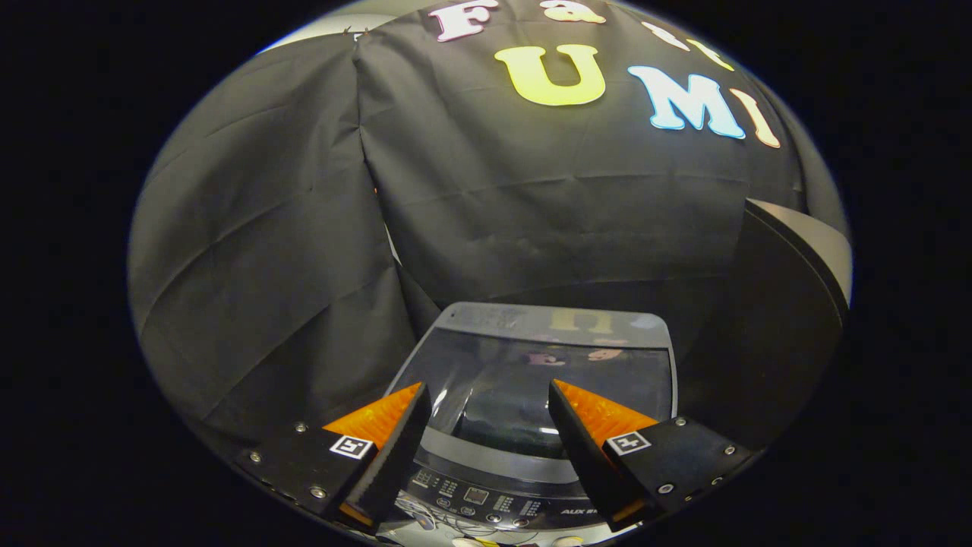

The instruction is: Put the clothes into the washing machine and then close the washing machine lid.

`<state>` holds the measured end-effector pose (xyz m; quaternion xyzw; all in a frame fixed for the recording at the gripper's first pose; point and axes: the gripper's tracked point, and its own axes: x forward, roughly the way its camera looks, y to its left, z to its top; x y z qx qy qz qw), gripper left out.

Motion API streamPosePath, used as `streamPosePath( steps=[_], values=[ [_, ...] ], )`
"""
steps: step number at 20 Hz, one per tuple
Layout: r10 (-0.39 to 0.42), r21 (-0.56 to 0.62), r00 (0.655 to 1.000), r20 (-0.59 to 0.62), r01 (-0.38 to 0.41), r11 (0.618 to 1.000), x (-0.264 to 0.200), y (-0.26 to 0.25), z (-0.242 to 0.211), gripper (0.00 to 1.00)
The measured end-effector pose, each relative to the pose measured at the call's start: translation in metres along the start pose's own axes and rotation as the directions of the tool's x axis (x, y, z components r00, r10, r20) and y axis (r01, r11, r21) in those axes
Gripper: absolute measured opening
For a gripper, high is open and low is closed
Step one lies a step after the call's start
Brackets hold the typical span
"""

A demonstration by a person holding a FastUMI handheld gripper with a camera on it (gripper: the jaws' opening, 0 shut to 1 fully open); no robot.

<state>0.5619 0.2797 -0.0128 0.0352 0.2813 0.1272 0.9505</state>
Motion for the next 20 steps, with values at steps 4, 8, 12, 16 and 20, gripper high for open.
streamPosePath(
  steps=[4, 8, 12, 16, 20],
  values=[
    [-0.003, 0.005, 0.999, 0.052, 0.003, 1.0, -0.004, 0.006, -0.009, 0.96],
    [0.005, 0.035, 0.987, 0.158, -0.011, 0.999, -0.032, 0.012, -0.001, 0.96],
    [0.017, -0.005, 0.966, 0.26, -0.016, 1.0, -0.079, 0.011, 0.026, 0.96],
    [0.026, -0.049, 0.938, 0.346, -0.009, 0.999, -0.138, -0.007, 0.042, 0.96],
    [0.01, -0.044, 0.916, 0.401, 0.008, 0.999, -0.2, -0.044, 0.051, 0.96]
  ],
)
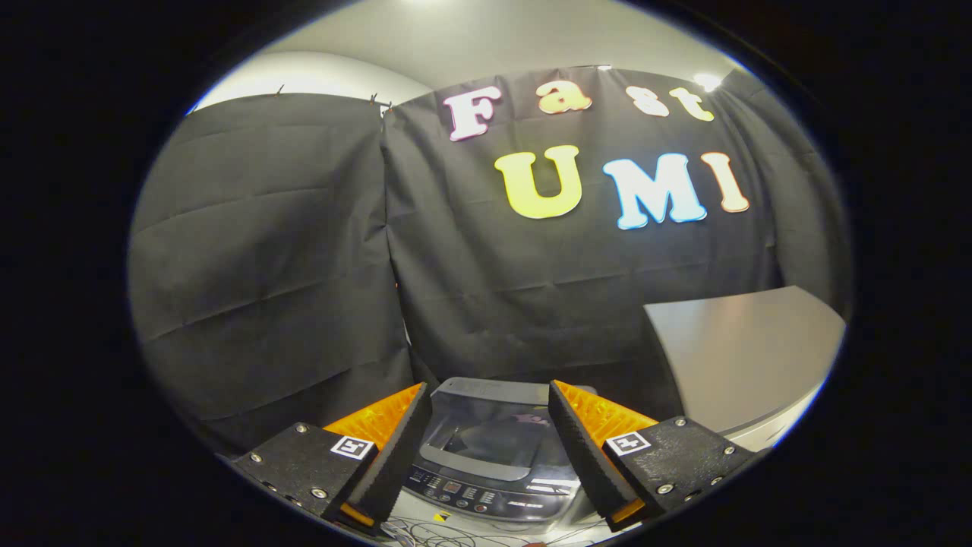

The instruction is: Put the clothes into the washing machine and then close the washing machine lid.

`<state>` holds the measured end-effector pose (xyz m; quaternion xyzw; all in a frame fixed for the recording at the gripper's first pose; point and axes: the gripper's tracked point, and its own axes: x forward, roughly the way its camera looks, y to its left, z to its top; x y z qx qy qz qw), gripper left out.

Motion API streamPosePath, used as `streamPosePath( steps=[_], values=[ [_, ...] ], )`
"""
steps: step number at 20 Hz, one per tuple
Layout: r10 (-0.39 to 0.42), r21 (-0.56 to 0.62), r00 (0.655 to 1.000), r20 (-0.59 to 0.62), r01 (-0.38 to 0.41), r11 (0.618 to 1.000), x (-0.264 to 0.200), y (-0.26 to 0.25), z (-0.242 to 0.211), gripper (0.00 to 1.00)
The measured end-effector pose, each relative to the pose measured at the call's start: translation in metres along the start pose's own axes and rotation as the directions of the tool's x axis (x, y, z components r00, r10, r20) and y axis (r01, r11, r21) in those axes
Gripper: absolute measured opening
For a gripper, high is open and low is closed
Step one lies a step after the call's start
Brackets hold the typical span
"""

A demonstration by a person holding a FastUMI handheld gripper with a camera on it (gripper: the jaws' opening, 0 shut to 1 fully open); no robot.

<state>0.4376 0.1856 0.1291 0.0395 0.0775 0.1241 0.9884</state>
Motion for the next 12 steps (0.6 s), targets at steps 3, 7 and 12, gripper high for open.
streamPosePath(
  steps=[3, 7, 12],
  values=[
    [-0.043, -0.003, 0.998, 0.054, 0.043, 0.999, -0.043, -0.037, 0.021, 0.95],
    [-0.1, 0.0, 0.989, 0.106, 0.1, 0.995, -0.091, -0.082, 0.04, 0.95],
    [-0.177, -0.018, 0.971, 0.16, 0.182, 0.983, -0.148, -0.135, 0.053, 0.96]
  ],
)
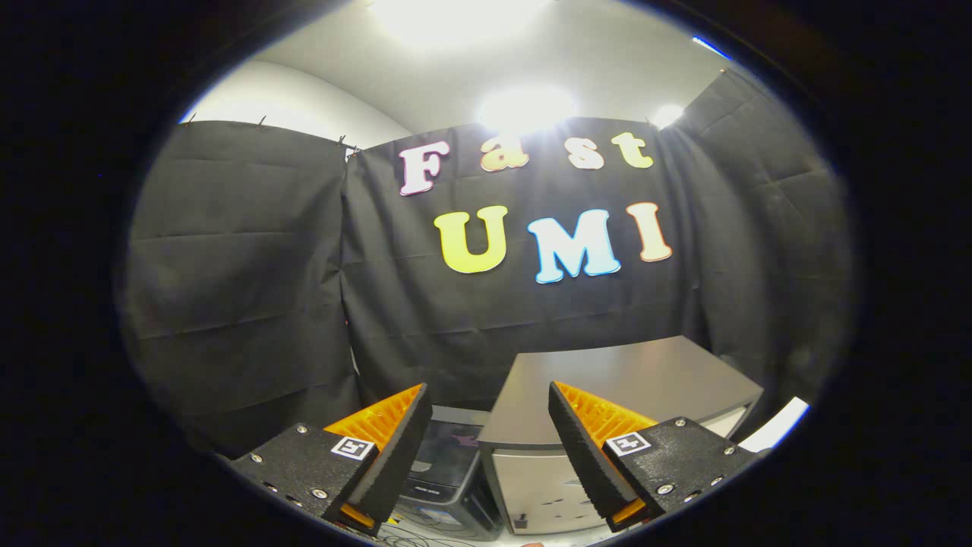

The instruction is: Put the clothes into the washing machine and then close the washing machine lid.

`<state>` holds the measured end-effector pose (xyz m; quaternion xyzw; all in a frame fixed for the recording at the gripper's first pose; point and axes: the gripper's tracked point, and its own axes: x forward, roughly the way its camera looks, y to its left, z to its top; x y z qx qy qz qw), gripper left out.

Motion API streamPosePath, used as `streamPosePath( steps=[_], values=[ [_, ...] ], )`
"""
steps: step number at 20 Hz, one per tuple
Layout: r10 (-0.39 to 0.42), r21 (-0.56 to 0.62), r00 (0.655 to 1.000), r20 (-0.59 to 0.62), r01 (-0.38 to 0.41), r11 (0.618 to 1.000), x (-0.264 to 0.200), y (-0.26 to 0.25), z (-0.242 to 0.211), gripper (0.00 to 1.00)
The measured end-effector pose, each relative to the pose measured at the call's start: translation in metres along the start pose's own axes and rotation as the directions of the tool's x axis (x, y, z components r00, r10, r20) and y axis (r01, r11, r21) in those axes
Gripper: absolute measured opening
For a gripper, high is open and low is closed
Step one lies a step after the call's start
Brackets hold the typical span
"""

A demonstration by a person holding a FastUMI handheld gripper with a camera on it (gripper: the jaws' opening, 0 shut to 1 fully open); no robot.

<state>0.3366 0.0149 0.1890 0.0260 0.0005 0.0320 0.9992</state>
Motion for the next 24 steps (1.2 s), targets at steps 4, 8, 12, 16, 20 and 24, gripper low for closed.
streamPosePath(
  steps=[4, 8, 12, 16, 20, 24],
  values=[
    [-0.047, -0.016, 0.999, 0.024, 0.048, 0.999, -0.029, -0.031, 0.006, 0.95],
    [-0.078, -0.049, 0.996, 0.038, 0.08, 0.996, -0.049, -0.052, 0.003, 0.95],
    [-0.106, -0.066, 0.993, 0.053, 0.109, 0.992, -0.064, -0.066, 0.001, 0.95],
    [-0.107, -0.066, 0.993, 0.046, 0.11, 0.992, -0.07, -0.069, -0.009, 0.95],
    [-0.115, -0.078, 0.992, 0.047, 0.118, 0.99, -0.074, -0.076, -0.015, 0.95],
    [-0.112, -0.085, 0.993, 0.041, 0.116, 0.99, -0.074, -0.077, -0.023, 0.95]
  ],
)
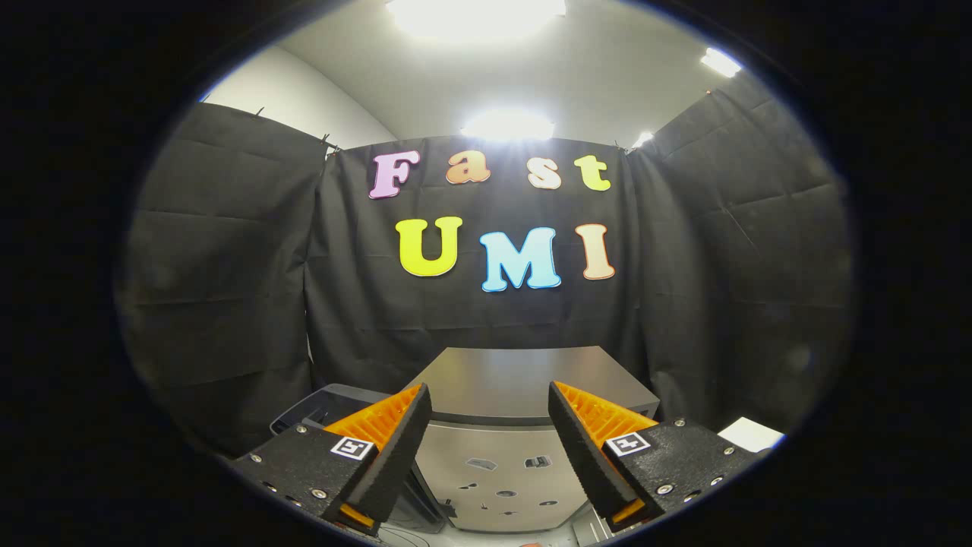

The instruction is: Put the clothes into the washing machine and then close the washing machine lid.

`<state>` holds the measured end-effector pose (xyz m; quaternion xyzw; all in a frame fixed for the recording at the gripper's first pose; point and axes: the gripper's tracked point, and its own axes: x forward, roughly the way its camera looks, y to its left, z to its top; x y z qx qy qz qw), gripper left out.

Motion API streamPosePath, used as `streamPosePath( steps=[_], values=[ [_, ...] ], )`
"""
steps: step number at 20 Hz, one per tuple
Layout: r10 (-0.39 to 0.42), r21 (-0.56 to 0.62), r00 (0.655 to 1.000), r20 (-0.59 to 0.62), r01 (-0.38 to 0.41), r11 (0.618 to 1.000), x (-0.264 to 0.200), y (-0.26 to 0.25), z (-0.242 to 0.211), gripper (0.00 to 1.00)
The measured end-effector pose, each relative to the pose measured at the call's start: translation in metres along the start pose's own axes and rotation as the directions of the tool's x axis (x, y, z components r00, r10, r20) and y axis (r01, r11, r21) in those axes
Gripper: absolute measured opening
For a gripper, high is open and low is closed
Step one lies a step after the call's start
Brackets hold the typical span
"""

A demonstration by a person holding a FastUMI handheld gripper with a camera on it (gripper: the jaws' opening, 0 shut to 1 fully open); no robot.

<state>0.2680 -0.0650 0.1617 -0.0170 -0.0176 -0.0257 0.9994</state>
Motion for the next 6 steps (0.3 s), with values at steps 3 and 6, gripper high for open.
streamPosePath(
  steps=[3, 6],
  values=[
    [0.006, 0.003, 1.0, 0.0, -0.006, 1.0, 0.0032, -0.0001, -0.0028, 0.95],
    [0.014, 0.009, 1.0, -0.01, -0.014, 1.0, 0.0042, 0.0021, -0.0089, 0.95]
  ],
)
